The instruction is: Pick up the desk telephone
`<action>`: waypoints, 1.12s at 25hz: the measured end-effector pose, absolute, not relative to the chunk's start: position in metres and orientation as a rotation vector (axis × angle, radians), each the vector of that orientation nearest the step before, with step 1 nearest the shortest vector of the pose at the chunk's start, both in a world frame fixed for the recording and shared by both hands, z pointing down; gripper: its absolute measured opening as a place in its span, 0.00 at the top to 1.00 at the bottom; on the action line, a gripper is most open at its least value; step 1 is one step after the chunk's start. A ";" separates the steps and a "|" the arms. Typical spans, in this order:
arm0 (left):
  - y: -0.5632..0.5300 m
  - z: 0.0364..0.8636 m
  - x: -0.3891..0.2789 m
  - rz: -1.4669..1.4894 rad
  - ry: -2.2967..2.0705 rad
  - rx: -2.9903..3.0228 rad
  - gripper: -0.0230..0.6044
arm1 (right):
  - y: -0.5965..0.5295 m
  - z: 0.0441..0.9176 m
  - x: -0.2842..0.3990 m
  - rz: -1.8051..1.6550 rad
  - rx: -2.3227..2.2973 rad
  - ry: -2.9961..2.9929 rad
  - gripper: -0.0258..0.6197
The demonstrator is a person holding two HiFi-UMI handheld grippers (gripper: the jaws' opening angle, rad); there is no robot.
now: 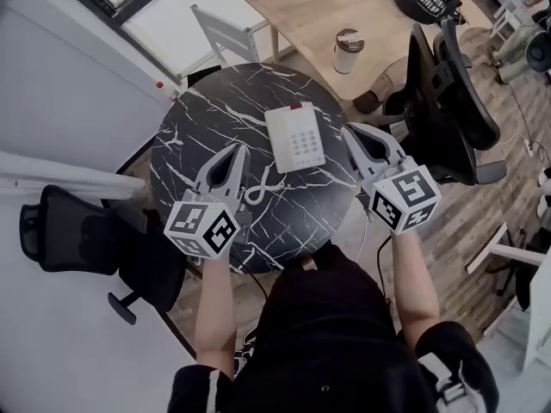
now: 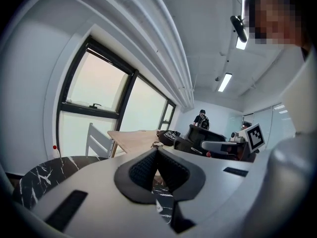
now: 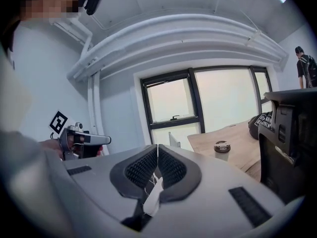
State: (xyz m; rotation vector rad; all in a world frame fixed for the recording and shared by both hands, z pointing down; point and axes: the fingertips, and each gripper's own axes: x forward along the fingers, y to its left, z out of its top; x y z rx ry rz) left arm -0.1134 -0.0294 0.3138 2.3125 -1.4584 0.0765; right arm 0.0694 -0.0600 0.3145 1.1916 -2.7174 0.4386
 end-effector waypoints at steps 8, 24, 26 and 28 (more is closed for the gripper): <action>-0.055 0.351 -0.105 0.134 -1.487 2.216 0.94 | -0.096 0.359 0.068 0.509 1.098 -2.675 0.91; -0.049 0.438 -0.099 0.240 -1.456 2.025 0.94 | -0.100 0.452 0.059 0.643 0.959 -2.548 0.91; -0.049 0.448 -0.099 0.246 -1.440 2.010 0.94 | -0.100 0.462 0.057 0.651 0.949 -2.529 0.91; -0.051 0.459 -0.099 0.245 -1.425 2.000 0.94 | -0.100 0.471 0.055 0.659 0.940 -2.512 0.91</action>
